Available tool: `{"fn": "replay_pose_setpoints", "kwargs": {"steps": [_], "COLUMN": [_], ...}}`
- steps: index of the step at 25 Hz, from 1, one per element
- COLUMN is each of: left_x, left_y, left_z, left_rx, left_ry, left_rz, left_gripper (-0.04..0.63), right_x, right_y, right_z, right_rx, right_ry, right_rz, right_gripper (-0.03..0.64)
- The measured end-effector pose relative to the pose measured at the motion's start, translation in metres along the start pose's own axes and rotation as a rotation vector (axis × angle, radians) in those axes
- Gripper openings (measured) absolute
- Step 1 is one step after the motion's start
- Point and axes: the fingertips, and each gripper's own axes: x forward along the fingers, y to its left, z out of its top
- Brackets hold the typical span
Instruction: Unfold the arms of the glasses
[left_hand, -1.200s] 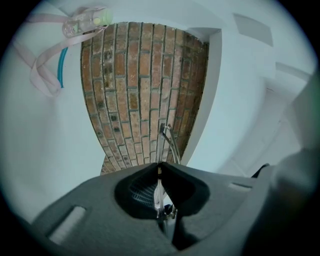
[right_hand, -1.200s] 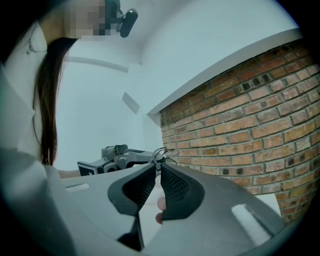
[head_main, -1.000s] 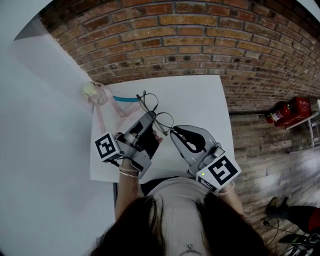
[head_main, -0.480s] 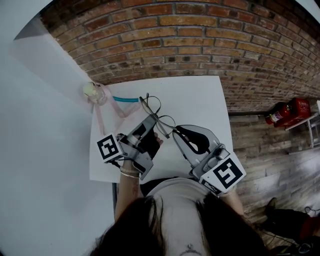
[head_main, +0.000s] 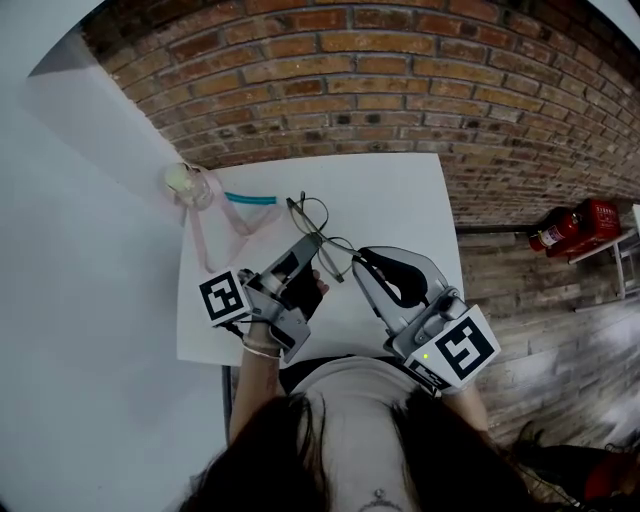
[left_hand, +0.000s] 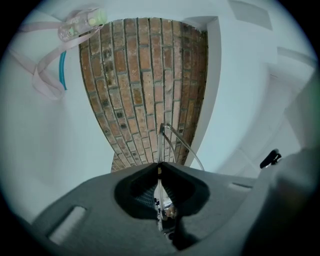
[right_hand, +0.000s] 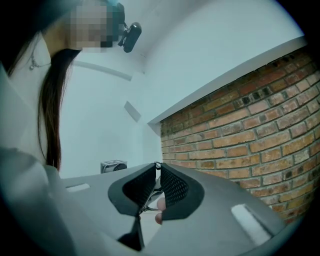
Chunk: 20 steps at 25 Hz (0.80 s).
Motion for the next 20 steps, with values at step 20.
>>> {"fn": "replay_pose_setpoints", "kwargs": {"steps": [20], "left_x": [0.001], "left_y": [0.008], "left_z": [-0.016], "left_rx": [0.003], "left_ry": [0.050], "left_rz": [0.021], "left_gripper": [0.023], "right_x": [0.000], "right_y": [-0.006], "right_z": [0.019], "right_rx": [-0.025], "right_ry": [-0.028], "right_rz": [0.024], "right_gripper": [0.034]}}
